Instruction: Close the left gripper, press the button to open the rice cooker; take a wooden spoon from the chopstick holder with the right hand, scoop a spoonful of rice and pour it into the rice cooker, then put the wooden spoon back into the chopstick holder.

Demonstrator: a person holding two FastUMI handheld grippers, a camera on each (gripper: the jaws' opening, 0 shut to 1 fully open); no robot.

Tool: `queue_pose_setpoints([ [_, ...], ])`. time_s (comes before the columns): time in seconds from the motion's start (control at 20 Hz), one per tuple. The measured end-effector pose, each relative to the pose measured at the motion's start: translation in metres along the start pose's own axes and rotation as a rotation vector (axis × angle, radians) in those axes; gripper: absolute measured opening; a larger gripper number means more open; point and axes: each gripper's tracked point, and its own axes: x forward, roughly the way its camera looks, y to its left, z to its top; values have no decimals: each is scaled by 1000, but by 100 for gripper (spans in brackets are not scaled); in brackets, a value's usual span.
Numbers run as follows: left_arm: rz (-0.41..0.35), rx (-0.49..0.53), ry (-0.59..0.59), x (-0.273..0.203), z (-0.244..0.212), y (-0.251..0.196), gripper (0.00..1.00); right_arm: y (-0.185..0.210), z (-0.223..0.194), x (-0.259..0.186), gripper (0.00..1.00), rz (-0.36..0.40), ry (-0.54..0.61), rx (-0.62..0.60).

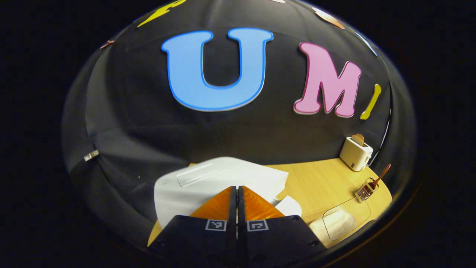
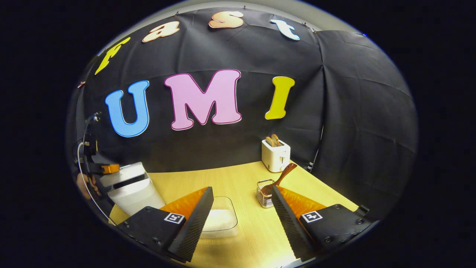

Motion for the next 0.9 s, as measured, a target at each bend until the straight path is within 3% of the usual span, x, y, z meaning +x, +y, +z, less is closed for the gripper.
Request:
queue_pose_setpoints([
  [0.3, -6, 73, -156, -62, 49, 13, 5, 8, 2, 0, 98, -3, -12, -9],
  [0.55, -22, -5, -176, -114, 33, 2, 5, 8, 24, 20, 98, 10, -65, -7],
  [0.9, -39, -111, -107, -129, -4, -42, 11, 4, 31, 64, 98, 95, -38, -50],
])
